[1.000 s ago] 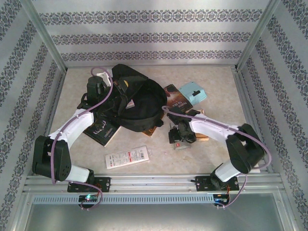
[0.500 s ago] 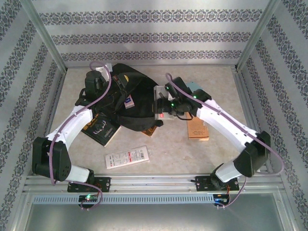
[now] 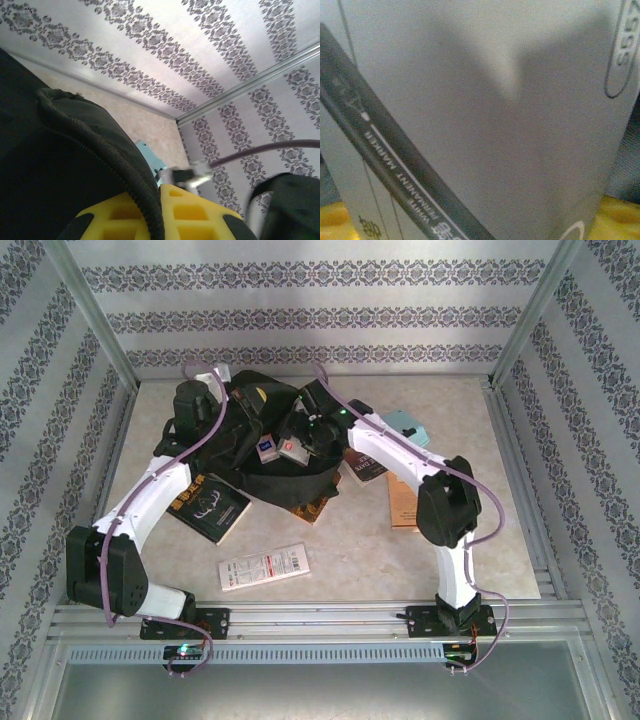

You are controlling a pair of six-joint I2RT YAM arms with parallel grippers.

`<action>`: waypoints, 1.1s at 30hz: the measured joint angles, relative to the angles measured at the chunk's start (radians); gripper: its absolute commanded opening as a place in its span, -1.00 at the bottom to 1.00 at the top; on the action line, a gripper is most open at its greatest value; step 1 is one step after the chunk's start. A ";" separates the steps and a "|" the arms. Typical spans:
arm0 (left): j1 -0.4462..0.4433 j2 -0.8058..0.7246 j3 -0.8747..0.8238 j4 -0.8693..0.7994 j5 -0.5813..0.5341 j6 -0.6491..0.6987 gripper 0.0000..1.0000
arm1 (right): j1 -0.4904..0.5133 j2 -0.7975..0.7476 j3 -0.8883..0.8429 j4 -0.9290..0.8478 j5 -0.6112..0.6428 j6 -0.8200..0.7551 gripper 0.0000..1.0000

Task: Pack the student bag
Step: Place the loose stationery in the student bag.

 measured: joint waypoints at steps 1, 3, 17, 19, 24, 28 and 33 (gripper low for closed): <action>0.000 0.000 0.009 0.001 0.000 -0.005 -1.00 | 0.000 0.017 0.000 0.025 -0.003 0.024 0.69; 0.000 0.000 0.018 0.007 0.000 -0.018 -1.00 | 0.005 0.054 0.005 0.079 -0.011 0.063 0.81; 0.000 0.026 0.028 0.051 0.010 -0.051 -1.00 | 0.026 0.175 0.063 0.443 -0.238 -0.039 0.95; 0.000 0.026 0.028 0.050 0.011 -0.046 -1.00 | 0.026 0.132 0.006 0.445 -0.240 -0.100 0.92; 0.000 0.023 0.014 0.049 0.007 -0.016 -1.00 | 0.023 -0.063 -0.180 0.432 -0.204 -0.288 0.86; -0.001 0.009 -0.042 0.049 0.004 -0.008 -1.00 | -0.007 -0.243 -0.333 0.443 -0.167 -0.385 0.84; 0.000 0.017 -0.117 0.053 -0.005 -0.023 -1.00 | -0.097 -0.395 -0.446 0.423 -0.216 -0.444 0.88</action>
